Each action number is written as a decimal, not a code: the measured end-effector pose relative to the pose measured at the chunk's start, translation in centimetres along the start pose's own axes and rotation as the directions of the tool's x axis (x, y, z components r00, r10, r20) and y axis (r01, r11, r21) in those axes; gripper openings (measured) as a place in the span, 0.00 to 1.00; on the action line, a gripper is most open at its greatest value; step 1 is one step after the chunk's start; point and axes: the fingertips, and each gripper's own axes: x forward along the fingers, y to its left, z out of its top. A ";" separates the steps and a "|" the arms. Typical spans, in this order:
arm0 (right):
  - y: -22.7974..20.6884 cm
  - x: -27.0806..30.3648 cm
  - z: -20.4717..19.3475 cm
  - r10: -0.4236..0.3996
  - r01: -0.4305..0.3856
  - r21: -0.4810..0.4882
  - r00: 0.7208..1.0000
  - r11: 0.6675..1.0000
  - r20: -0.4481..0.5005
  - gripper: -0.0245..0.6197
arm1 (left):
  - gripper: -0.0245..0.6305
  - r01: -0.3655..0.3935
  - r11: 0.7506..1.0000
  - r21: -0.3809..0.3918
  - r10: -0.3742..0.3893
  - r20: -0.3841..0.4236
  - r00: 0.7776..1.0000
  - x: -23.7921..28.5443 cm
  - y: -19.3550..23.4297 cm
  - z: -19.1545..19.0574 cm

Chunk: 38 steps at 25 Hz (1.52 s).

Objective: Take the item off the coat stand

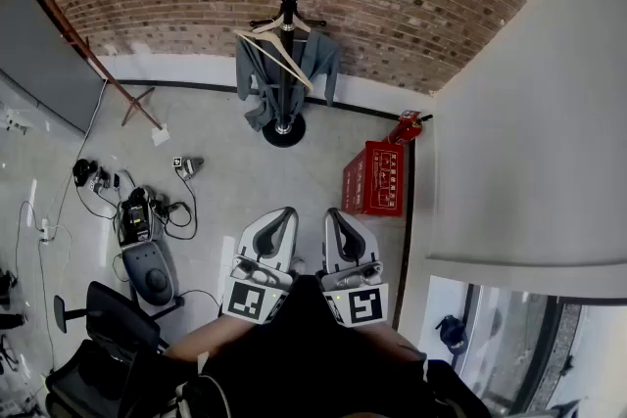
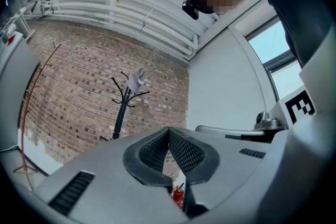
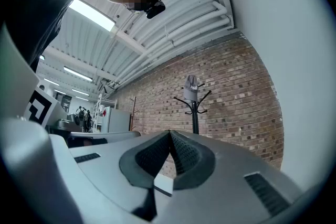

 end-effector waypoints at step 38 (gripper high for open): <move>-6.5 21.8 0.1 -0.064 0.064 0.022 0.998 0.998 0.023 0.07 | 0.07 0.105 0.990 -0.093 -0.103 0.024 0.994 15.9 15.8 0.7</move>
